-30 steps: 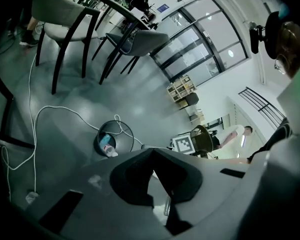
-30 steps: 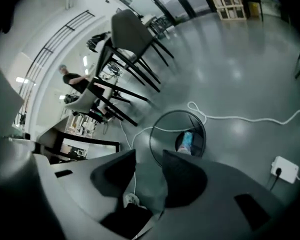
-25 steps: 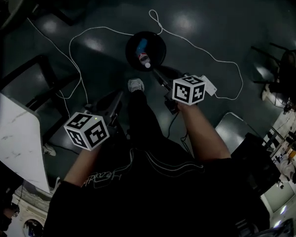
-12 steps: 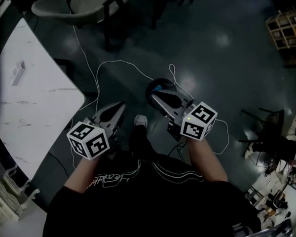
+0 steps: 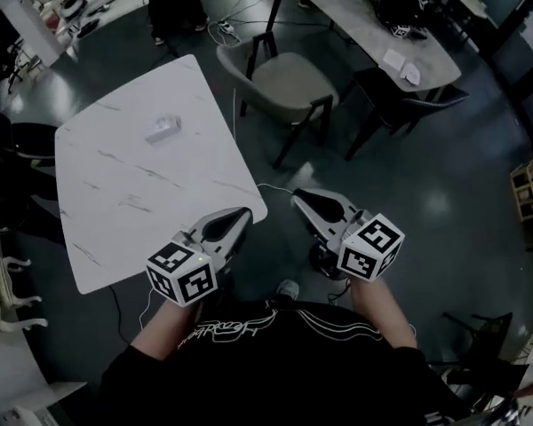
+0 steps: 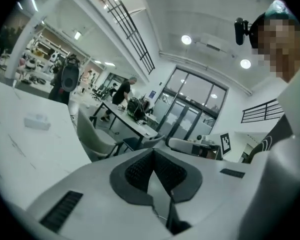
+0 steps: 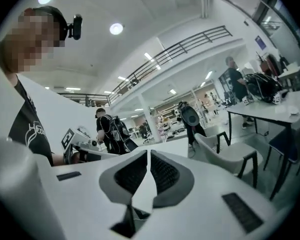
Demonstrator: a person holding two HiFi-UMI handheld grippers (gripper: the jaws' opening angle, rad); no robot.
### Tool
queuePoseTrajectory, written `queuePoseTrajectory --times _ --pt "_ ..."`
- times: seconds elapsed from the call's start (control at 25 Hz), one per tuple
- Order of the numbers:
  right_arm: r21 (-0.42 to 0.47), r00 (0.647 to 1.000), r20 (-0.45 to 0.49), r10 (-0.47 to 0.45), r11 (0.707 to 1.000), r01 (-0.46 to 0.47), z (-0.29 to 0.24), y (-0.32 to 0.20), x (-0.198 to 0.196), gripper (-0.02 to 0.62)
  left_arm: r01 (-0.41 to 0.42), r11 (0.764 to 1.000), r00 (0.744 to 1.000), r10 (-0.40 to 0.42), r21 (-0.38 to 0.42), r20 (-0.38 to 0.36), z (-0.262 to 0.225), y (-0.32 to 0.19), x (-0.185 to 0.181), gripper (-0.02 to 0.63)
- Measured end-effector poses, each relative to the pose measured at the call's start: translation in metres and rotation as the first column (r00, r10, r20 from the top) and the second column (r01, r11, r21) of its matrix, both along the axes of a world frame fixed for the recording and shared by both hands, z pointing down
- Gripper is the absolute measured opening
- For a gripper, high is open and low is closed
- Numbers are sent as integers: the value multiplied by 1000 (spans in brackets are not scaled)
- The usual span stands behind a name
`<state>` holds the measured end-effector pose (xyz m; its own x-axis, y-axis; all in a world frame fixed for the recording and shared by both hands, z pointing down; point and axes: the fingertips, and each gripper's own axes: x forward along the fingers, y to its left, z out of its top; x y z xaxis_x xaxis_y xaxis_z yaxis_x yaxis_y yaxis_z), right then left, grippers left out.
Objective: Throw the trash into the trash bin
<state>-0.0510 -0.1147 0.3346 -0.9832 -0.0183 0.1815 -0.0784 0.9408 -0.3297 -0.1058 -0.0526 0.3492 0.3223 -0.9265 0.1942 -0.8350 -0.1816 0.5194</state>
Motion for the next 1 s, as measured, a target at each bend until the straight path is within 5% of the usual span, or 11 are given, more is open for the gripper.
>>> queuePoseTrajectory --times 0.2,0.6,1.0 --pt "90 995 -20 -101 991 102 -32 32 -80 46 101 995 995 -101 28 10 -27 35 -75 6" --pt "132 979 -50 -199 970 204 -40 103 -206 46 221 973 974 -224 70 42 -48 103 -201 6" --pt "117 983 -93 -158 979 169 -18 126 -298 46 201 979 969 -204 37 138 -23 122 -312 6"
